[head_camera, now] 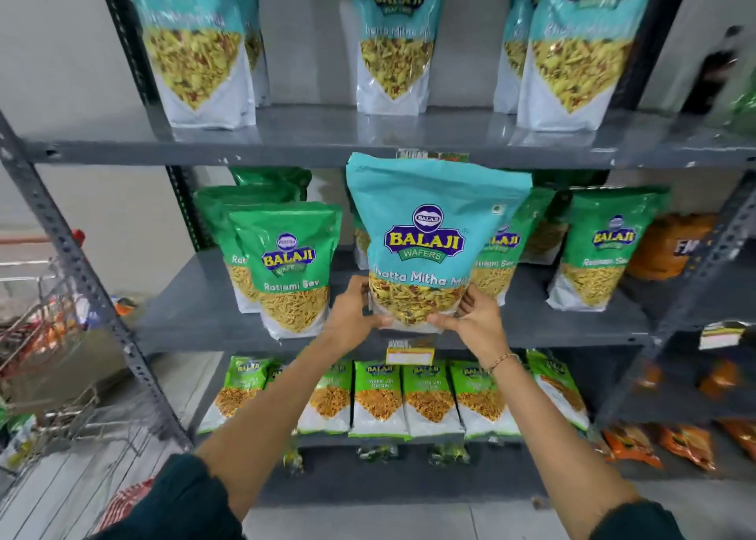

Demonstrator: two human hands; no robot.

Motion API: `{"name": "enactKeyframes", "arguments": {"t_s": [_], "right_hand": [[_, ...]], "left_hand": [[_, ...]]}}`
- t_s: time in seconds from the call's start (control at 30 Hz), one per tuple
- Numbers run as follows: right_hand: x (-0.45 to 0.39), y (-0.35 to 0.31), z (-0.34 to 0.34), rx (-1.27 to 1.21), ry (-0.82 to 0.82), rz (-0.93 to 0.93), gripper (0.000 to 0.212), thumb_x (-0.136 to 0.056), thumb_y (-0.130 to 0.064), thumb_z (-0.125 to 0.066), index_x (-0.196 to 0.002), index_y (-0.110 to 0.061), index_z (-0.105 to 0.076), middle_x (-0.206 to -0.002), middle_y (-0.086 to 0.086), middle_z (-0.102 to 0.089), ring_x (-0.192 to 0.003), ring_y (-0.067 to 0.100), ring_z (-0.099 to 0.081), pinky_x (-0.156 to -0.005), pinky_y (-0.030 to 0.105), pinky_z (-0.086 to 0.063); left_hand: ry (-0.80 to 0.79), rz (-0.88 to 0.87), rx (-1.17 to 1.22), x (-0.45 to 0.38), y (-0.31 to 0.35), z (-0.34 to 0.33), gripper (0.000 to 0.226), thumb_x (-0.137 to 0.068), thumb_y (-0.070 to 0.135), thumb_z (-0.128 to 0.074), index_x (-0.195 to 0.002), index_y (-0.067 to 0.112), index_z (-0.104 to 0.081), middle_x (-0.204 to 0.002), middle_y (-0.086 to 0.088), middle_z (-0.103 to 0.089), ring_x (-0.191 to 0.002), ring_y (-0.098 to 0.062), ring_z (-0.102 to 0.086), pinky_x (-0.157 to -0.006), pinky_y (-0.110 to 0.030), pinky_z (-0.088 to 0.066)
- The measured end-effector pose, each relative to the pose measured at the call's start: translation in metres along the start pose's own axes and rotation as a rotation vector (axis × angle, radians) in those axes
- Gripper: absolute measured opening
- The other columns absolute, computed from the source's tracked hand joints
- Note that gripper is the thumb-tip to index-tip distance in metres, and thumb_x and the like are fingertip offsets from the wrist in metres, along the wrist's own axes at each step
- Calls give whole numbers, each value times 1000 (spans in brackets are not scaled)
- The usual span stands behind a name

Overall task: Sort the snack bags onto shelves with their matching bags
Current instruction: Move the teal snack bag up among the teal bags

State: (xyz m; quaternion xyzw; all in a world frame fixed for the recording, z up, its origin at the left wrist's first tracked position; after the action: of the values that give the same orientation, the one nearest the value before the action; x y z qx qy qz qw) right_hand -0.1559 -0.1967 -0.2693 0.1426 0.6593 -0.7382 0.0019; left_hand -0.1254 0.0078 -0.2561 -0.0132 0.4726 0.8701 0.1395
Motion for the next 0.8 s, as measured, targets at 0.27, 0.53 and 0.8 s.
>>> {"name": "enactKeyframes", "arguments": {"t_s": [0.27,0.53,0.8], "right_hand": [[-8,-100,7,56,10,228,51,-51,-9,-88,-98,-7,-67,-93,3,-73,-83,4,-68,-67,9,-50],[-52,-201,6,105,-66,350,43,-49,-19,-89,-88,-13,-71,-89,-1,-75,-83,7,-70,-69,22,-55],[-110,-262,-2,122,-97,403,44,-48,-25,-88,-87,-14,-72,-89,0,-75,-84,10,-70,-75,27,-55]], "left_hand": [[71,-136,16,-6,66,69,59,-63,28,-84,-105,25,-43,-101,-10,-66,-98,-32,-62,-90,-49,-52],[171,-231,27,-26,143,132,52,-65,19,-83,-103,19,-48,-100,-1,-64,-95,-23,-61,-85,-34,-50],[215,-272,1,-67,193,177,48,-70,17,-80,-105,14,-48,-87,10,-55,-85,-11,-50,-73,-23,-40]]}}
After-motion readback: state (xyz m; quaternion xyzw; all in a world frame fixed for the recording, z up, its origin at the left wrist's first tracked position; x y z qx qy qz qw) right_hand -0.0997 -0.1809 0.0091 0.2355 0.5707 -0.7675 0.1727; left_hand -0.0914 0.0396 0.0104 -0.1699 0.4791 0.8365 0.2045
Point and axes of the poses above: each hand's wrist, its own x-axis away from the middle knuckle, its own z-axis out of the back of the hand, y = z × x, the point moved 4 cm from there along -x, towards the middle knuckle
